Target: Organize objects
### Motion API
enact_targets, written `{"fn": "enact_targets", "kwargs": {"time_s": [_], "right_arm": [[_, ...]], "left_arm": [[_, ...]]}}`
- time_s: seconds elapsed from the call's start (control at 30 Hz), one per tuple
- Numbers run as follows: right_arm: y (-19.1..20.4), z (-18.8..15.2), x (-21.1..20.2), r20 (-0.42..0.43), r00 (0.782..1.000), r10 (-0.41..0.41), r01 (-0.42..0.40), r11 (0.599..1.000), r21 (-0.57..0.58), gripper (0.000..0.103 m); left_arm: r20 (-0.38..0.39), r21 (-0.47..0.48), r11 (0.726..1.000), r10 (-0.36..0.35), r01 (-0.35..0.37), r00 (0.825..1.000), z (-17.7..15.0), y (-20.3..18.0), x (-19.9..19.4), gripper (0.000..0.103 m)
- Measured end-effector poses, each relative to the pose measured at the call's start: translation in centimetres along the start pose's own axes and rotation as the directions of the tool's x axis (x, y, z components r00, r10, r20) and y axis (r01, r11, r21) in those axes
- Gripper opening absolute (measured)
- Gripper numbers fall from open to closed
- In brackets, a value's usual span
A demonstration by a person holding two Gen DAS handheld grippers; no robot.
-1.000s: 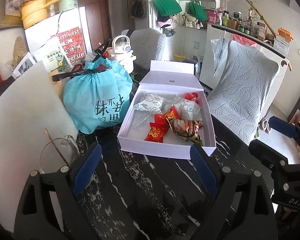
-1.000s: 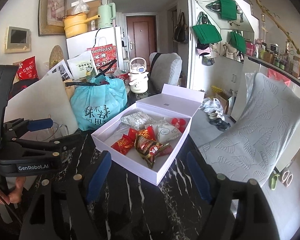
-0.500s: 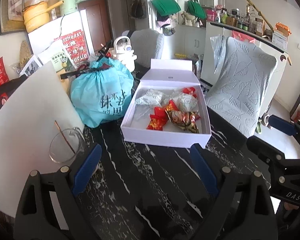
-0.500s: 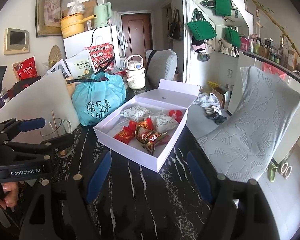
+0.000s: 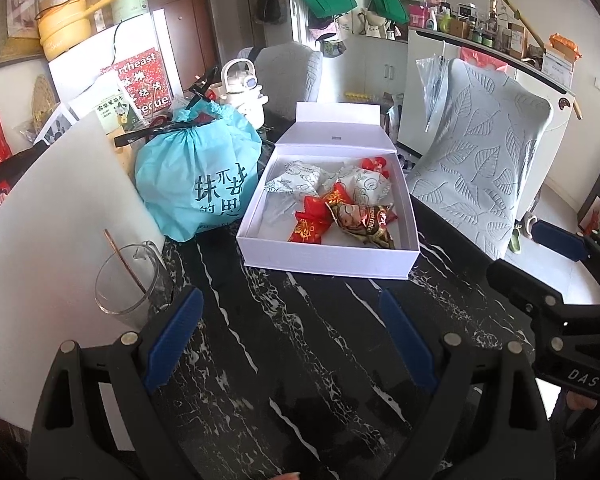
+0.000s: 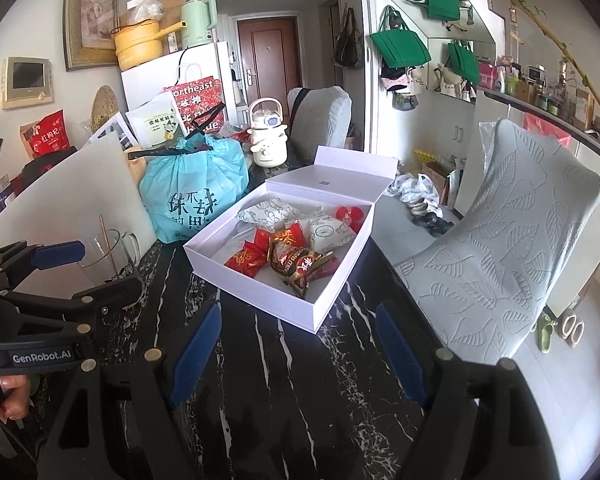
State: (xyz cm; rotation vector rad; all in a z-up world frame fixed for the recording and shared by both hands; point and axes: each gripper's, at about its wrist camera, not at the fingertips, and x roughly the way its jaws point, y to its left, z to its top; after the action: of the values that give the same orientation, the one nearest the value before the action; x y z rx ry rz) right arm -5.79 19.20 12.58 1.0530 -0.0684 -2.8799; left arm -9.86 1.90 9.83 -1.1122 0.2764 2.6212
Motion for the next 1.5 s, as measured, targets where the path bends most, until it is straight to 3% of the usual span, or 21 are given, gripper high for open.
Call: {"fn": "enact_targets", "kwargs": {"time_s": [1.5], "right_arm": [[0.4,-0.3,1.1,-0.038,0.999,-0.005,0.004,1.0,-0.019,0.081]], "left_arm": [[-0.022,0.005,1.0,0.015,-0.015,1.0,-0.3,0.5,0.5,0.09]]}}
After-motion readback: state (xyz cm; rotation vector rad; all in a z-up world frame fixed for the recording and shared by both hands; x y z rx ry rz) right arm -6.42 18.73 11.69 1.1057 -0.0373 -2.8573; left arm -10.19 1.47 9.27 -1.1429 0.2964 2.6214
